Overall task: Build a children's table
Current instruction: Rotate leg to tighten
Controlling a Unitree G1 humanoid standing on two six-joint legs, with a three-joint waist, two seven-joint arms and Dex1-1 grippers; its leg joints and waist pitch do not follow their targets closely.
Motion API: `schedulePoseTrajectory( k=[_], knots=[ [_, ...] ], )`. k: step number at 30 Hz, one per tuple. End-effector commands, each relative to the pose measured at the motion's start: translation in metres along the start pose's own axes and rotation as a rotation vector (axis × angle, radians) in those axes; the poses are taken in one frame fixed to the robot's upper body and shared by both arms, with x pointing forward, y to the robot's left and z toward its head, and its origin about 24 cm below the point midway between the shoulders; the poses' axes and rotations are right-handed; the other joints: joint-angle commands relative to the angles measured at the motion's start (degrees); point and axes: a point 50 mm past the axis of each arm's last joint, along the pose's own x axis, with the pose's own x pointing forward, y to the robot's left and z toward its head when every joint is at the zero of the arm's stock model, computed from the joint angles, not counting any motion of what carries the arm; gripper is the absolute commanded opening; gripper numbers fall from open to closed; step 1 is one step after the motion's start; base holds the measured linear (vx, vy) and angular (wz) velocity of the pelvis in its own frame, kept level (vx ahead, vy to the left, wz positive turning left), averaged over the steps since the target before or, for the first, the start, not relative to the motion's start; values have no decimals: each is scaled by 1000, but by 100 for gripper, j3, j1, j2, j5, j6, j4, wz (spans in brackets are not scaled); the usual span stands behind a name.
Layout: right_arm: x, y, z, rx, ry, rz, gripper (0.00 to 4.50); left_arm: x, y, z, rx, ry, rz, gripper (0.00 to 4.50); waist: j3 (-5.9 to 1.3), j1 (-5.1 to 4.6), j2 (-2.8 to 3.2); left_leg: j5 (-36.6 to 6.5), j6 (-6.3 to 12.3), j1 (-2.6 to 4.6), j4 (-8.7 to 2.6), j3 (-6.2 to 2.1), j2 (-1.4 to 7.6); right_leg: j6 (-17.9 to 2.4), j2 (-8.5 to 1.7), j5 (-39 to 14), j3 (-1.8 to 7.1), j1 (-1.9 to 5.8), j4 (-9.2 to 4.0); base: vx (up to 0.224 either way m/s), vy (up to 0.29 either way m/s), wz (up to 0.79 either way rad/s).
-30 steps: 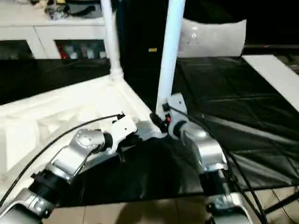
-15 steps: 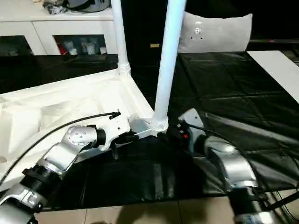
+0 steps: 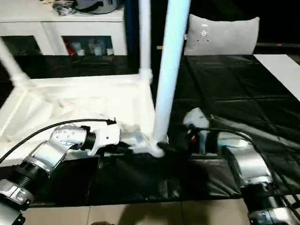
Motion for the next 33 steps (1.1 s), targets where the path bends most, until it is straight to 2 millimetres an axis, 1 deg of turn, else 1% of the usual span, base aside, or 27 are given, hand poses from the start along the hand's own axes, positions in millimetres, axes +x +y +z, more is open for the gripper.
schedulePoseTrajectory(
  k=[1, 3, 5, 6, 7, 8, 9, 10, 12, 15, 18, 20, 21, 22, 23, 24, 25, 26, 27, 28, 29, 30, 31, 32, 33],
  knots=[
    [1, 0, 2, -8, 8, 37, 418, 7, -8, 2, 43, 21, -95, 0, -347, -2, -10, -699, 503, 57, -319, -43, 340, -1523, -405, 266, 315, 303, -328, 0, 0, 0],
    [6, -1, 1, -9, 9, 41, 394, 7, -8, 2, 51, 20, -107, 0, -343, 13, -16, -725, 476, 54, -321, -44, 342, -1514, -410, 200, 317, 300, -327, 0, 0, 0],
    [8, -2, 1, -6, 9, 40, 383, 7, -8, 2, 51, 24, -108, 0, -343, 15, -16, -788, 431, 57, -324, -42, 337, -1500, -412, 92, 319, 293, -337, 0, 0, 0],
    [10, -2, 0, -2, 8, 42, 383, 7, -8, 2, 51, 26, -108, 0, -337, 15, -26, -819, 406, 52, -327, -41, 336, -1499, -414, 27, 320, 290, -334, 0, 0, 0],
    [11, -2, 0, 4, 8, 49, 358, 7, -8, 2, 51, 26, -108, 0, -336, 23, -29, -838, 394, 54, -327, -38, 333, -1485, -416, -22, 322, 291, -343, 0, 0, 0],
    [11, -2, 0, 10, 7, 55, 349, 7, -8, 2, 50, 25, -108, 0, -334, 40, -24, -856, 367, 57, -329, -38, 338, -1441, -416, -108, 328, 286, -344, 0, 0, 0],
    [12, -1, 0, 14, 6, 65, 346, 7, -8, 2, 49, 24, -110, 0, -333, 46, -39, -844, 370, 56, -327, -36, 336, -1422, -417, -117, 330, 287, -348, 0, 0, 0],
    [12, -1, -1, 16, 7, 71, 346, 7, -8, 2, 48, 24, -112, 0, -340, 68, -29, -801, 370, 65, -324, -38, 343, -1409, -418, -104, 331, 281, -340, 0, 0, 0],
    [12, 0, -2, 19, 10, 80, 315, 6, -9, 1, 42, 25, -115, 0, -342, 81, -30, -751, 379, 53, -321, -38, 339, -1400, -417, -56, 331, 286, -331, 0, 0, 0],
    [11, 1, -6, 36, 23, 92, 296, 5, -9, -2, 39, 39, -109, 0, -342, 79, -40, -764, 368, 51, -321, -38, 335, -1385, -418, -91, 329, 287, -336, 0, 0, 0],
    [12, 4, -9, 54, 28, 104, 262, 4, -9, -3, 24, 38, -102, 0, -345, 86, -37, -757, 365, 54, -320, -39, 336, -1371, -416, -109, 329, 285, -335, 0, 0, 0],
    [12, 4, -9, 56, 30, 106, 255, 4, -9, -4, 18, 35, -101, 0, -349, 86, -27, -732, 373, 53, -318, -40, 334, -1376, -413, -57, 328, 285, -330, 0, 0, 0],
    [13, 6, -10, 74, 20, 103, 250, 5, -9, -3, 1, 22, -93, 0, -346, 83, -35, -728, 377, 48, -318, -41, 334, -1377, -410, -37, 326, 288, -327, 0, 0, 0],
    [15, 7, -10, 97, 9, 95, 246, 5, -9, -1, -17, 8, -83, 0, -347, 87, -29, -708, 382, 51, -317, -40, 334, -1385, -409, -23, 327, 287, -323, 0, 0, 0],
    [17, 8, -12, 130, 8, 76, 244, 6, -9, -1, -37, 1, -72, 0, -344, 85, -40, -689, 383, 51, -320, -40, 336, -1390, -408, -5, 330, 288, -323, 0, 0, 0],
    [18, 8, -14, 159, 23, 52, 243, 6, -9, -1, -53, 1, -62, 0, -340, 86, -32, -699, 384, 49, -325, -44, 338, -1395, -413, -57, 327, 286, -325, 0, 0, 0],
    [18, 8, -14, 159, 23, 52, 243, 6, -9, -1, -53, 1, -62, 0, -333, 82, -36, -751, 362, 51, -332, -42, 334, -1361, -409, -174, 327, 282, -343, 0, 0, 0],
    [21, 6, -18, 204, 58, -31, 242, 7, -7, -1, -121, 15, -15, 0, -320, 67, -38, -788, 316, 55, -349, -41, 340, -1351, -404, -241, 332, 279, -340, 0, 0, 0],
    [24, 4, -19, 213, 57, -88, 241, 9, -5, 0, -160, 14, 24, 0, -296, 56, -10, -908, 246, 59, -370, -44, 334, -1327, -413, -503, 336, 268, -365, 0, 0, 0],
    [26, 3, -19, 217, 53, -125, 241, 9, -4, 0, -184, 12, 49, 0, -263, 37, -25, -1220, 140, 75, -400, -40, 321, -1236, -423, -1043, 341, 253, -439, 0, 0, 0],
    [29, 1, -19, 233, 44, -177, 241, 11, -1, 2, -209, 4, 93, 0, -256, 29, -30, -1346, 68, 80, -414, -48, 320, -1171, -434, -1308, 343, 262, -456, 0, 0, 0],
    [32, -1, -19, 244, 38, -220, 241, 13, 1, 4, -228, -3, 127, 0, -217, -2, -25, -1630, -54, 107, -439, -54, 311, -1033, -433, -1876, 342, 232, -518, 0, 0, 0],
    [34, -2, -19, 252, 32, -255, 241, 14, 3, 6, -244, -9, 157, 0, -209, -24, -21, -1769, -105, 120, -444, -60, 307, -958, -448, -2158, 346, 223, -549, 0, 0, 0],
    [41, -7, -20, 276, 32, -372, 241, 19, 9, 12, -300, -32, 252, 0, -204, -67, -2, -1919, -196, 142, -463, -83, 305, -852, -457, -2424, 354, 212, -575, 0, 0, 0],
    [49, -11, -21, 297, 37, -503, 241, 28, 16, 21, -353, -47, 350, 0, -187, -142, -11, -2016, -276, 122, -485, -107, 301, -777, -441, -2530, 333, 227, -584, 0, 0, 0]
  ],
)
